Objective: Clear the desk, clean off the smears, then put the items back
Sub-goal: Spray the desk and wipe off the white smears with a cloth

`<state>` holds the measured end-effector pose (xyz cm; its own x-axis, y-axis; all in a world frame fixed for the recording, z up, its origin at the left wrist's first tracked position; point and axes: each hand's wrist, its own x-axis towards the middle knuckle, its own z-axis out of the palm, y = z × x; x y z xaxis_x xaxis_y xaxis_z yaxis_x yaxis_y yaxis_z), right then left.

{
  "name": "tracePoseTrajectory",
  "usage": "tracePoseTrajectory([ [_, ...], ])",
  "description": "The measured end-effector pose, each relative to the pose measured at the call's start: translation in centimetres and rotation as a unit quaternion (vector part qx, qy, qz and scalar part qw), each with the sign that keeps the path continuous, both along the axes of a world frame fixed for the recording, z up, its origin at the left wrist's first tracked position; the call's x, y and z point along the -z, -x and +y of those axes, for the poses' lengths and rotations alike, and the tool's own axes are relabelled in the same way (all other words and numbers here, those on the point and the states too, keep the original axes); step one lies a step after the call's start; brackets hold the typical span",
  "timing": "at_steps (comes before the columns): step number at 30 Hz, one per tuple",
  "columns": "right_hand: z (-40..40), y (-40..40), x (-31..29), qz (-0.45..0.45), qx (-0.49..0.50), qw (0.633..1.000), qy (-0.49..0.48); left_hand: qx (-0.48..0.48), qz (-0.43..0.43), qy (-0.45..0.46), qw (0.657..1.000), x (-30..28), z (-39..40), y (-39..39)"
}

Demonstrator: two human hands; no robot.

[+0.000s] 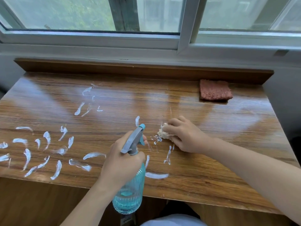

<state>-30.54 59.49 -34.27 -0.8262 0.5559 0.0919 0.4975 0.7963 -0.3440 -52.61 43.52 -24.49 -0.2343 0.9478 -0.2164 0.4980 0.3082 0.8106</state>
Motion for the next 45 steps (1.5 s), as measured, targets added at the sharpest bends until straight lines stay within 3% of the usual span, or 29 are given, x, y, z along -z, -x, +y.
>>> tracePoseTrajectory([
  [3, 2.5, 0.1, 0.5, -0.008, 0.025, 1.0, -0.003, 0.003, -0.019, 0.007, 1.0, 0.4, 0.3, 0.2],
  [8, 10.2, 2.6, 0.9, -0.032, 0.246, 0.969, -0.019, 0.005, -0.042, 0.009, 0.999, 0.5, 0.5, 0.2],
  [11, 9.6, 4.2, 0.5, -0.042, 0.289, 0.956, -0.017, 0.006, -0.047, 0.013, 0.999, 0.3, 0.4, 0.1],
  [19, -2.3, 0.6, 0.3, -0.002, 0.049, 0.999, 0.006, 0.012, -0.038, 0.014, 0.999, 0.4, 1.0, 0.8],
  [22, 1.1, 1.3, 0.3, -0.032, 0.067, 0.997, -0.02, 0.014, -0.058, 0.011, 0.998, 0.4, 1.4, 1.0],
  [28, 11.8, 3.3, 1.8, 0.039, 0.283, 0.958, -0.019, -0.012, -0.062, 0.007, 0.998, 0.4, 1.7, 1.8],
  [33, 17.3, 6.6, 1.9, 0.051, 0.322, 0.945, -0.027, -0.035, -0.06, 0.026, 0.997, -0.1, 1.7, 2.1],
  [38, 16.0, 8.0, 1.1, -0.018, 0.256, 0.966, -0.031, -0.036, -0.06, 0.03, 0.997, -0.1, 1.6, 2.4],
  [45, 1.3, 3.3, -0.1, 0.02, 0.076, 0.997, 0.018, -0.027, -0.062, 0.014, 0.998, -0.7, 2.2, 2.6],
])
